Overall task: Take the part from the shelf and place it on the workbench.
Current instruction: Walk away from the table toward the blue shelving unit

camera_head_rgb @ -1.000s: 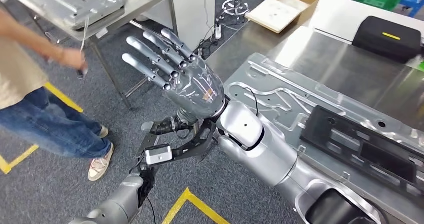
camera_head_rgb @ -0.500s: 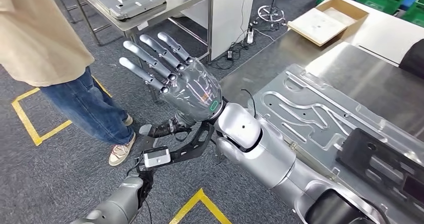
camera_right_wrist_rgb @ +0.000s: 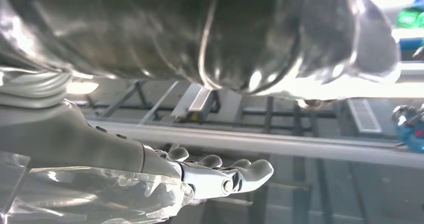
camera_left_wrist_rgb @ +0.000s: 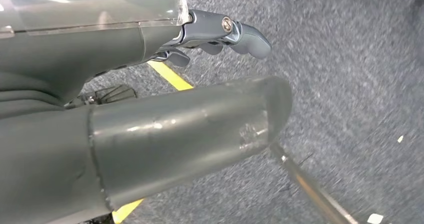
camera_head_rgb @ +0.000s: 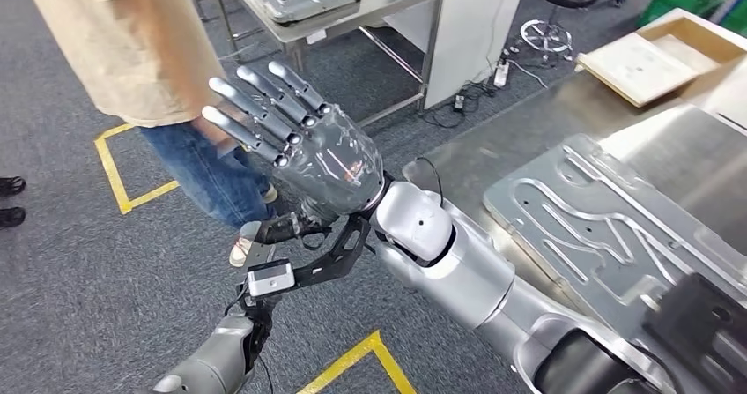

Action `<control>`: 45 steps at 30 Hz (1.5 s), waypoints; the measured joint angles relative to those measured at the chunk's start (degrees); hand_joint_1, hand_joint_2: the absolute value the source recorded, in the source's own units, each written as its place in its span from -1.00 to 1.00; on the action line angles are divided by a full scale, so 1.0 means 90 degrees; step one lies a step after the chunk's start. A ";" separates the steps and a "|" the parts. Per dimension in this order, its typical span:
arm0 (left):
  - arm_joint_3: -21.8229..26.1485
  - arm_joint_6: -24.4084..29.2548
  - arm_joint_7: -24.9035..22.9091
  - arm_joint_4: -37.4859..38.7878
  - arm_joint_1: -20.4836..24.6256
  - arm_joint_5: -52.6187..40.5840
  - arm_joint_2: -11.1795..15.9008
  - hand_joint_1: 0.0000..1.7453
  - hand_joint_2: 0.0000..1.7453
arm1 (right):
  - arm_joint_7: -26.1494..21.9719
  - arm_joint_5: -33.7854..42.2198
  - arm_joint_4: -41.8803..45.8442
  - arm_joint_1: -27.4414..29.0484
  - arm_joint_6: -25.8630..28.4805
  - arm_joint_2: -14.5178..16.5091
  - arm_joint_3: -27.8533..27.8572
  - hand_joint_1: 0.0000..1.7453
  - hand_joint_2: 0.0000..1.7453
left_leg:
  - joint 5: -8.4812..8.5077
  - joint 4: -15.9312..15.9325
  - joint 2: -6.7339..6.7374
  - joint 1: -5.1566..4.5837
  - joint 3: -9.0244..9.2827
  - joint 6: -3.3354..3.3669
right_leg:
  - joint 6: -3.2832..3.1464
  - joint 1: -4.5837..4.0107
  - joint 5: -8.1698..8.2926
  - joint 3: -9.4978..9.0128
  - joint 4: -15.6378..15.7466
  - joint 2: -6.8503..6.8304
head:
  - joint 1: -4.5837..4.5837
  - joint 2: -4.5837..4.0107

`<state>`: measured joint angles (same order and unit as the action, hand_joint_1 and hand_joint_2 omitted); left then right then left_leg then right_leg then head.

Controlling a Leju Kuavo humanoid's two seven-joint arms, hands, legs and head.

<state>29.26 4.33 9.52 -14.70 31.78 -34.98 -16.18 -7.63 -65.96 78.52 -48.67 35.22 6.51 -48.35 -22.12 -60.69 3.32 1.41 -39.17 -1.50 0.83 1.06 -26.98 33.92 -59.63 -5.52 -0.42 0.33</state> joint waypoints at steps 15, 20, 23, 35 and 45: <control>-0.0306 -0.0364 -0.0078 -0.0048 -0.0206 0.0180 0.0143 -1.00 -1.00 | 0.0124 -0.0208 -0.0026 0.0273 0.0105 -0.0092 -0.0123 -1.00 -1.00 | -0.0023 0.0042 -0.1038 -0.0079 0.0038 0.0351 | -0.0162 -0.0070 0.0082 0.0303 -0.0277 0.1067 | 0.0003 0.0000; -0.0531 -0.0722 0.0155 -0.0159 -0.0444 0.0458 0.0571 -1.00 -1.00 | 0.0134 -0.0335 0.0103 0.0444 0.0160 -0.0194 -0.0110 -1.00 -1.00 | -0.0011 0.0087 -0.1049 -0.0057 0.0004 0.0163 | -0.0208 -0.0040 0.0173 0.0087 0.0102 0.0946 | -0.0004 0.0000; -0.0645 -0.1041 0.0345 -0.0209 -0.0536 0.0638 0.0905 -1.00 -1.00 | 0.0100 -0.0355 0.0183 0.0552 0.0205 -0.0249 -0.0068 -1.00 -1.00 | -0.0481 -0.0747 -0.0534 -0.0050 -0.0388 0.0069 | -0.0251 -0.0022 0.0205 -0.0004 0.0217 0.0676 | -0.0016 0.0000; -0.0719 -0.0796 0.0602 -0.0329 -0.0935 0.1043 0.1808 -1.00 -1.00 | -0.0299 -0.0059 0.0528 0.0768 0.0287 -0.0432 0.0058 -1.00 -1.00 | -0.0083 0.0113 -0.0229 -0.0032 0.0126 0.0252 | 0.0009 -0.0093 -0.0132 -0.0038 -0.0041 0.0024 | 0.0007 0.0000; -0.0911 0.0498 0.1493 0.0106 -0.2563 0.0583 0.0795 -1.00 -1.00 | -0.0772 -0.0006 0.0835 0.1593 0.0521 -0.0905 0.0799 -1.00 -1.00 | -0.0080 0.0137 -0.0958 -0.0105 0.0165 0.0418 | -0.0160 -0.0110 -0.0073 0.0278 -0.0410 0.0946 | 0.0008 0.0000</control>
<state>21.06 8.81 22.96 -13.75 8.71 -29.73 -9.02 -14.58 -66.01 86.03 -34.33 39.91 -1.64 -41.17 -22.83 -59.46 -5.31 0.46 -37.69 2.26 -0.61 0.06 -27.64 36.42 -63.32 2.99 -0.34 0.33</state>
